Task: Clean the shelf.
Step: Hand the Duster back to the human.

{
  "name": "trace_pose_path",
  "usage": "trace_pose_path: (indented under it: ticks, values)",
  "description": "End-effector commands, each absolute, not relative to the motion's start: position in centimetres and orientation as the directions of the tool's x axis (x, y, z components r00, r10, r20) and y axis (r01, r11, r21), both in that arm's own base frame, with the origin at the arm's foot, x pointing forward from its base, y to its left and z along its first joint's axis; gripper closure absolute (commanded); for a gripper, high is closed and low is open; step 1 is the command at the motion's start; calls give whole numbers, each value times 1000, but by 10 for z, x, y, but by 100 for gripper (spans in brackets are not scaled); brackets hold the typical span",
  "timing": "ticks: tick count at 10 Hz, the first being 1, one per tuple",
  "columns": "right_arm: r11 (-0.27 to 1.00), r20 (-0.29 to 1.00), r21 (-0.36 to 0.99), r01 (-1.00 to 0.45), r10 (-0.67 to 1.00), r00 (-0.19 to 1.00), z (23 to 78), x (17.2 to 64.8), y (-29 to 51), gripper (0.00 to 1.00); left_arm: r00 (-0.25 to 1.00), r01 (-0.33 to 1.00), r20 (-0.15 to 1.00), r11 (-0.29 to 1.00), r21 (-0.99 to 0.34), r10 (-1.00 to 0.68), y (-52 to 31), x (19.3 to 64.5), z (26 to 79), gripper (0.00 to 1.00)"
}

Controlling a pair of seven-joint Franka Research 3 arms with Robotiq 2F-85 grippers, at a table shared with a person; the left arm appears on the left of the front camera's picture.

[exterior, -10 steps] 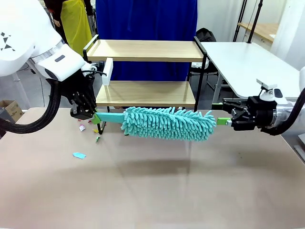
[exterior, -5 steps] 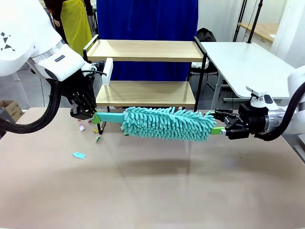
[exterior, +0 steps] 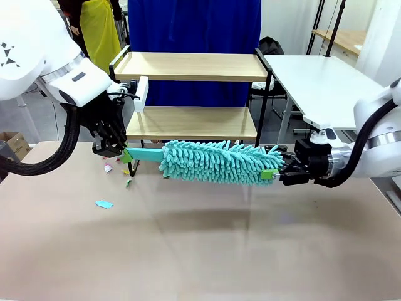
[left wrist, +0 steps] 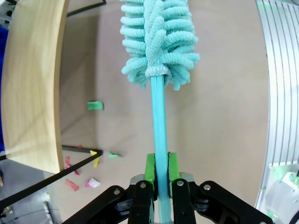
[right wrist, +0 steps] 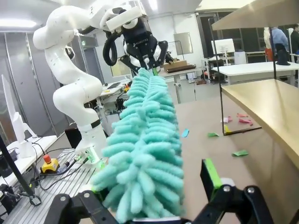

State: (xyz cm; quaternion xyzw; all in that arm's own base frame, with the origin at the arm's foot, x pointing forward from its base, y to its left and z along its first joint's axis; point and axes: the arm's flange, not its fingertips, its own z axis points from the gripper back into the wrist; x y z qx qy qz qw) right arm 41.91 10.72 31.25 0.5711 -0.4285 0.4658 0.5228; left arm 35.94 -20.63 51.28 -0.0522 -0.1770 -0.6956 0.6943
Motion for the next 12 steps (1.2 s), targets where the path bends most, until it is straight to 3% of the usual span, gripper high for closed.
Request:
trace_pose_path:
  ticks: [1, 2, 3, 4, 5, 7, 8, 9, 10, 12]
  values:
    - [-93, 977, 208, -974, -29, 212, 317, 431, 118, 0, -23, 985, 321, 34, 171, -947, -204, 357, 517, 87]
    - [-87, 980, 198, -976, -14, 200, 316, 433, 120, 0, -23, 985, 321, 34, 171, -947, -204, 357, 517, 87]
    - [-89, 975, 223, -971, 4, 223, 316, 434, 120, 58, -23, 985, 321, 34, 171, -947, -204, 357, 517, 87]
    - [-91, 973, 229, -969, 22, 228, 316, 434, 119, 59, -23, 985, 321, 34, 171, -947, -204, 357, 517, 87]
    - [-101, 974, 228, -968, 31, 226, 316, 433, 119, 100, -23, 985, 321, 34, 171, -947, -204, 357, 517, 87]
    - [-115, 974, 226, -967, 50, 222, 318, 433, 121, 100, -23, 985, 321, 34, 171, -947, -204, 357, 517, 87]
    - [-121, 973, 227, -966, 60, 221, 318, 433, 120, 86, -23, 985, 321, 34, 171, -947, -204, 357, 517, 87]
    - [-123, 973, 226, -966, 71, 218, 317, 433, 120, 96, -23, 985, 321, 34, 171, -947, -204, 357, 517, 87]
    - [-114, 975, 214, -970, 87, 205, 317, 433, 119, 100, -23, 985, 321, 34, 171, -947, -204, 357, 517, 87]
    - [-117, 975, 212, -970, 99, 201, 318, 433, 119, 100, -23, 985, 321, 34, 171, -947, -204, 357, 517, 87]
